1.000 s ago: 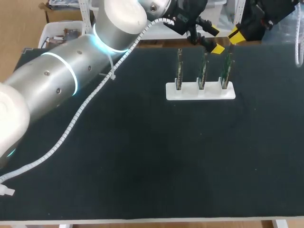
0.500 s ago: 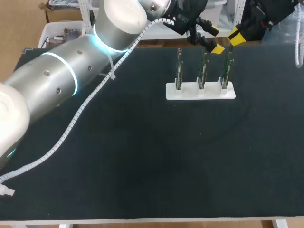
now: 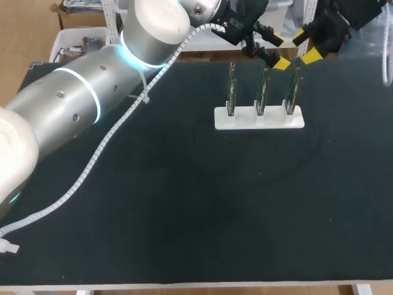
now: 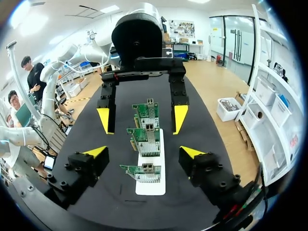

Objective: Pick up the optical module with the left hand, and insert it into the network port with the right hand.

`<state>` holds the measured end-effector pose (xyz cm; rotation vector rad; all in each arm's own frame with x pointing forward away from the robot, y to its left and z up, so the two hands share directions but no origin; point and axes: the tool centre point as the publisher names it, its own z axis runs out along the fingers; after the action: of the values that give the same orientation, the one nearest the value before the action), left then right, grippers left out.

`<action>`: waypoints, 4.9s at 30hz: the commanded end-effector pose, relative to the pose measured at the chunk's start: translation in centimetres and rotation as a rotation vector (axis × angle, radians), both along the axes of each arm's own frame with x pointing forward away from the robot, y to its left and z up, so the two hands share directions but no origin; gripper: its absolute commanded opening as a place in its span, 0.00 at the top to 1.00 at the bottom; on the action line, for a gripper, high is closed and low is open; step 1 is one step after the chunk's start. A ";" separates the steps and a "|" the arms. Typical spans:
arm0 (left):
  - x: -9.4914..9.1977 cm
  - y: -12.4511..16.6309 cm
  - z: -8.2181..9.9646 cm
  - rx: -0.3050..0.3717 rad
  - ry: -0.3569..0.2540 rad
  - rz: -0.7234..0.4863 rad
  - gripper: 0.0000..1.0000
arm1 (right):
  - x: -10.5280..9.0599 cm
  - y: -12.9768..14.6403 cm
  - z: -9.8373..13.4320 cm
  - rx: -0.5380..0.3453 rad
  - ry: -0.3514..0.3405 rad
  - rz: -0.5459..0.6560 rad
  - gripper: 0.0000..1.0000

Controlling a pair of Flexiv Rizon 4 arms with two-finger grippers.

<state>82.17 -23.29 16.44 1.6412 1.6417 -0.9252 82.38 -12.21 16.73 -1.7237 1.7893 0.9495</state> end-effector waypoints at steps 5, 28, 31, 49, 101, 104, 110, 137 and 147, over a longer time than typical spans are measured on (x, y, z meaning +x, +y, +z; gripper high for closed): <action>1.0 -0.4 0.0 -0.003 0.207 -0.313 0.00 | 1.2 -0.8 1.4 0.037 0.050 0.037 0.00; 1.0 -0.4 0.0 -0.003 0.207 -0.313 0.00 | 0.0 -0.1 0.9 0.049 0.056 0.081 1.00; 1.0 -0.4 0.0 -0.003 0.207 -0.313 0.00 | 0.2 -0.4 0.7 0.047 0.059 0.084 1.00; 1.0 -0.4 0.0 -0.003 0.207 -0.313 0.00 | 0.8 0.0 -0.1 0.052 0.081 0.097 1.00; 1.0 -0.4 0.0 -0.003 0.207 -0.313 0.00 | 2.0 0.5 -3.9 -0.008 0.185 0.118 1.00; 1.0 -0.4 0.0 -0.003 0.207 -0.313 0.00 | 2.1 0.3 -3.8 -0.008 0.183 0.113 1.00; 1.0 -0.4 0.0 -0.003 0.207 -0.313 0.00 | 2.6 0.2 -3.5 -0.001 0.171 0.093 1.00; 0.9 -0.3 0.9 -0.011 0.166 -0.324 0.00 | 2.8 0.1 1.1 0.053 0.059 0.067 1.00; 0.8 0.1 2.4 0.002 0.130 -0.324 0.00 | 2.7 -0.9 2.5 0.060 0.018 0.048 1.00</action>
<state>82.29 -23.15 18.44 1.6787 1.5699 -0.8913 84.52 -12.67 18.86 -1.6550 1.7470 0.9004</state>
